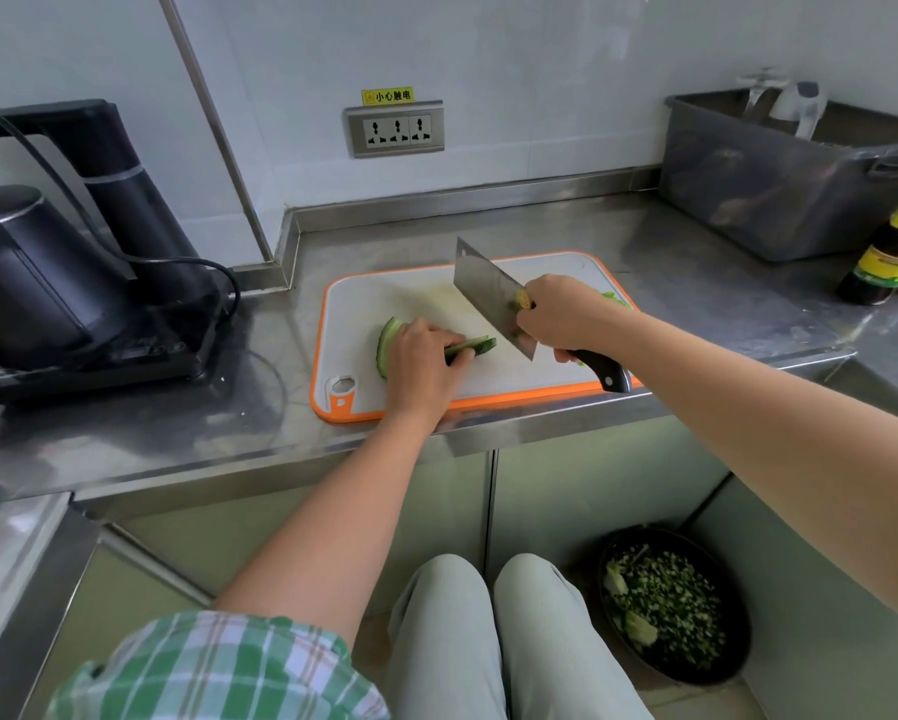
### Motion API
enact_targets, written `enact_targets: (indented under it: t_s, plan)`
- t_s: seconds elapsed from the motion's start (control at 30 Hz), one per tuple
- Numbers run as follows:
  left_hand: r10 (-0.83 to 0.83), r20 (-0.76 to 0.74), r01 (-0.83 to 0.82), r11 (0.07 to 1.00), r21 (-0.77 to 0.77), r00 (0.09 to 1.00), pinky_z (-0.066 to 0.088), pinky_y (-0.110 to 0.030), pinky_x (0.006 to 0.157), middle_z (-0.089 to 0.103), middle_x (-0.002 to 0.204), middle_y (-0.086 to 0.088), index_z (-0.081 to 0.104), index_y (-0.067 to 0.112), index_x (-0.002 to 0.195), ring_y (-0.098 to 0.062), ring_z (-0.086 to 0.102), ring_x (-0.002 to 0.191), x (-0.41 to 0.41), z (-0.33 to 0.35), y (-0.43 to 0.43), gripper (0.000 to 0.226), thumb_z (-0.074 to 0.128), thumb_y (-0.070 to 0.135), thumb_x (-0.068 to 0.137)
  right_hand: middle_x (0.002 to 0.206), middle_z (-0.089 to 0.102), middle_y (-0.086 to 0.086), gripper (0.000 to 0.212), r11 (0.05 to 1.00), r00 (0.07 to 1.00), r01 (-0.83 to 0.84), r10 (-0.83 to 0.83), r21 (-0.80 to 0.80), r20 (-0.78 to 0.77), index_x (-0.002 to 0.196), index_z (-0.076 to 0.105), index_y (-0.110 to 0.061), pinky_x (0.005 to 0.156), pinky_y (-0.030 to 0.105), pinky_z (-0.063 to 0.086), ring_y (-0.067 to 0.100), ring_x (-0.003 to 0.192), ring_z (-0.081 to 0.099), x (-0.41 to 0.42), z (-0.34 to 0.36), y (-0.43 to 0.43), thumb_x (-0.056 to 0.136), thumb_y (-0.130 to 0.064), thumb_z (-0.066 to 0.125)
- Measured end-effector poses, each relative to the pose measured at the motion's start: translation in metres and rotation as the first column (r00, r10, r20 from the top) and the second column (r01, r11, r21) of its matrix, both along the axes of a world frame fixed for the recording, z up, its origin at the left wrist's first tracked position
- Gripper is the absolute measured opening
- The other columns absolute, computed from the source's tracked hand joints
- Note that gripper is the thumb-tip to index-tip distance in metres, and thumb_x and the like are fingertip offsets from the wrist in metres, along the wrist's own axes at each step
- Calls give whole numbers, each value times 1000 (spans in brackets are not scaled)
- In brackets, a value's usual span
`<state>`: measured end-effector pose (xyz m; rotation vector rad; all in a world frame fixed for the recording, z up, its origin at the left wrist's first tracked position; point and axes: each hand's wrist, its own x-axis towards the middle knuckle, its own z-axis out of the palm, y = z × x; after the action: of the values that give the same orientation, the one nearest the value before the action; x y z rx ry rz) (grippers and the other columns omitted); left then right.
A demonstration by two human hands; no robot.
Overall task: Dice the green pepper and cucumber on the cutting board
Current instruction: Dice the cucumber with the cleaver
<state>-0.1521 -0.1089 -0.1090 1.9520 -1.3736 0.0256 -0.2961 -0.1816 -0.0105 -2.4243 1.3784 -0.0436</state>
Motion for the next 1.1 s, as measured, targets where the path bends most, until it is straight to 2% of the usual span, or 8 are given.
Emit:
enact_targets:
  t_s: [0.17,0.27,0.4,0.53,0.67,0.83,1.0,1.1]
  plan:
    - [-7,-11,7,1000,-10,1000,37,-29,74,58,91,-7,76,18,101,-27,53,87,0,-1,0,18,69,22,84,55,53,15,15,999,999,-27,28,38,-34,76,45,-2,35,17,32,16,29,51,6,-10,6,87,0,36]
    - [-20,-4,20,1000,-19,1000,36,-29,72,56,89,-8,77,18,99,-27,52,85,1,-1,0,17,70,20,84,58,50,15,18,999,1000,-13,13,43,9,71,42,-4,34,17,31,18,31,52,8,-18,6,88,-2,37]
    - [-12,8,12,999,-30,1000,41,-32,71,56,87,-9,77,17,96,-28,51,83,-1,-1,2,15,71,20,83,66,49,9,22,999,997,15,-13,-36,77,70,36,-11,42,23,35,20,40,53,9,-27,9,91,-5,37]
    - [-2,1,2,1000,-24,1000,43,-35,75,58,89,-10,77,17,97,-29,52,85,-1,0,1,16,70,22,84,64,48,8,25,998,990,30,-22,-59,139,69,34,-11,41,24,35,22,40,53,5,-26,7,94,-7,34]
    - [11,-1,-11,1000,-4,1000,43,-34,83,63,96,-7,74,17,100,-27,55,92,1,-2,0,19,70,24,84,60,51,12,21,999,996,0,3,-39,85,71,37,-8,41,23,36,21,37,54,6,-15,4,90,-2,35]
    - [8,-6,-8,1000,-13,1000,42,-33,80,63,94,-5,75,18,95,-24,54,89,1,-3,-1,14,70,24,83,51,51,13,21,1000,1000,-1,1,28,-15,68,38,-6,38,20,31,10,20,45,13,-16,5,87,2,33]
    - [4,-5,-4,1000,-24,1000,41,-30,75,62,92,-4,75,16,96,-24,53,88,2,-4,-1,15,70,23,83,63,50,10,23,999,1000,7,-5,-41,29,69,35,-10,42,23,34,19,39,53,17,-27,10,90,-1,36]
    - [12,-8,-13,1000,-22,1000,42,-33,75,61,91,-6,75,15,96,-25,52,88,2,-3,-1,16,71,23,83,66,50,9,25,998,997,22,-18,-65,72,70,33,-13,42,25,35,21,41,54,16,-29,9,93,-3,35]
